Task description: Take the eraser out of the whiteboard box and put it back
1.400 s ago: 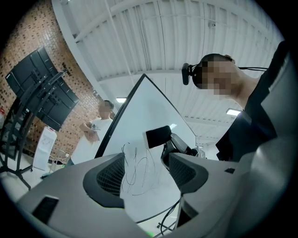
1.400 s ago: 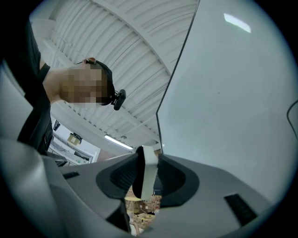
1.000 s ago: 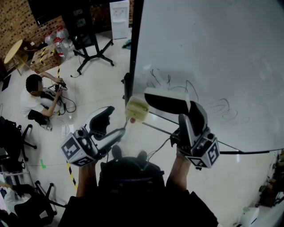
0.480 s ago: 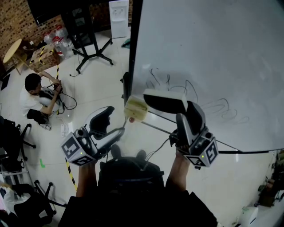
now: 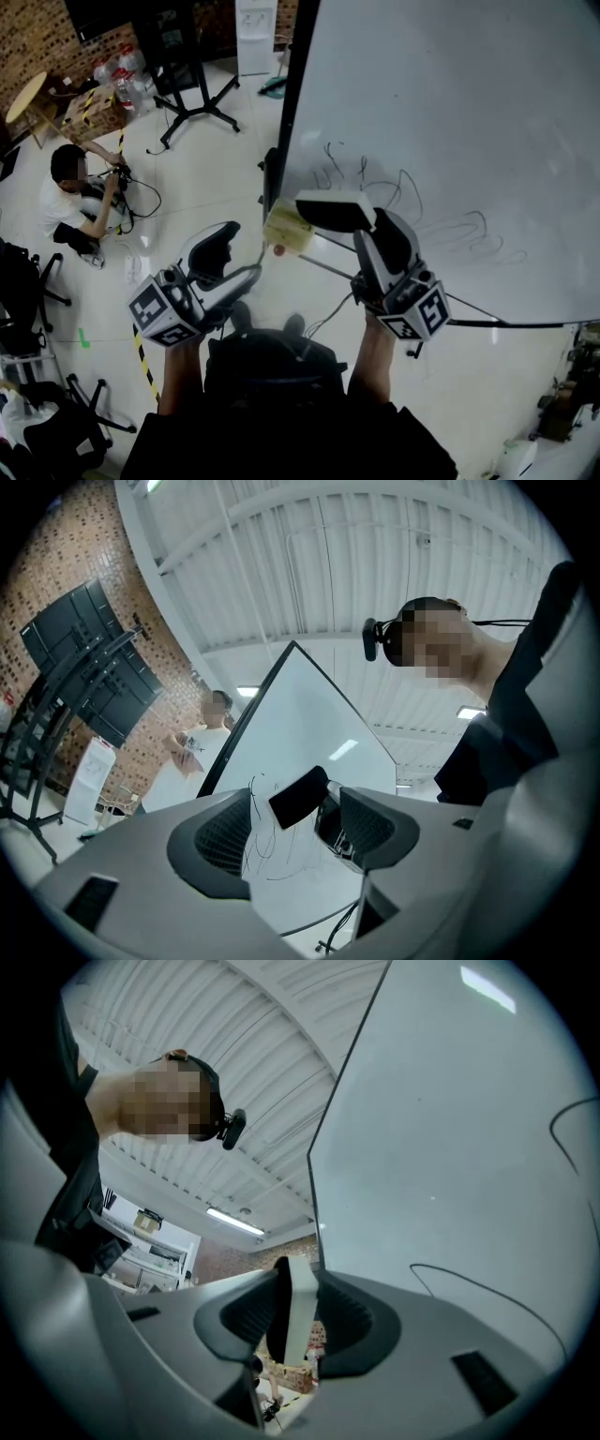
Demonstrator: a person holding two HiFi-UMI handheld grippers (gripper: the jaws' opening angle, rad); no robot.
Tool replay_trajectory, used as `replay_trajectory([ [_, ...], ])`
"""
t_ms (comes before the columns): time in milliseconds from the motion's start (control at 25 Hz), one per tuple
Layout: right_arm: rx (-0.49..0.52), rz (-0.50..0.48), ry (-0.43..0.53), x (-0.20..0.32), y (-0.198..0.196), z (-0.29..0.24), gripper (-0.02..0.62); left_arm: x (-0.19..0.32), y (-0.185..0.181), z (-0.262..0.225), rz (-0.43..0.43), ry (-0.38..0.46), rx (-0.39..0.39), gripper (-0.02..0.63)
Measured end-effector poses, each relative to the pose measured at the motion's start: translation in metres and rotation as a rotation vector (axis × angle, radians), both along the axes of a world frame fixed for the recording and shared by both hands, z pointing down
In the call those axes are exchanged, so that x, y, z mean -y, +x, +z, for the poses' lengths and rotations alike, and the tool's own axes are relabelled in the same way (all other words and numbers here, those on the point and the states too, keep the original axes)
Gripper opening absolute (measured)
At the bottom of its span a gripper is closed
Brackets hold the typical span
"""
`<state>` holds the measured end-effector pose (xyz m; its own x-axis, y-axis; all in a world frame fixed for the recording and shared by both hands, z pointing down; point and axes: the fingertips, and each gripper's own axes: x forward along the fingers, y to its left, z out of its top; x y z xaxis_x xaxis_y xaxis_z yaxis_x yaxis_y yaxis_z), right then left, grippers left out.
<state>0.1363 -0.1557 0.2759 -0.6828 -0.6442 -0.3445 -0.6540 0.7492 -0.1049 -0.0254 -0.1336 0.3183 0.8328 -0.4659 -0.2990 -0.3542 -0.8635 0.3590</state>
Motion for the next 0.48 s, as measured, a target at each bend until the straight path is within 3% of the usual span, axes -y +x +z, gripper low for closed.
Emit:
replay_trajectory([
  [480,-0.221,0.012,-0.121,0.03,-0.029,0.073,0.152,0.005,-0.007,0.013,-0.014,-0.031,0.015,0.293],
])
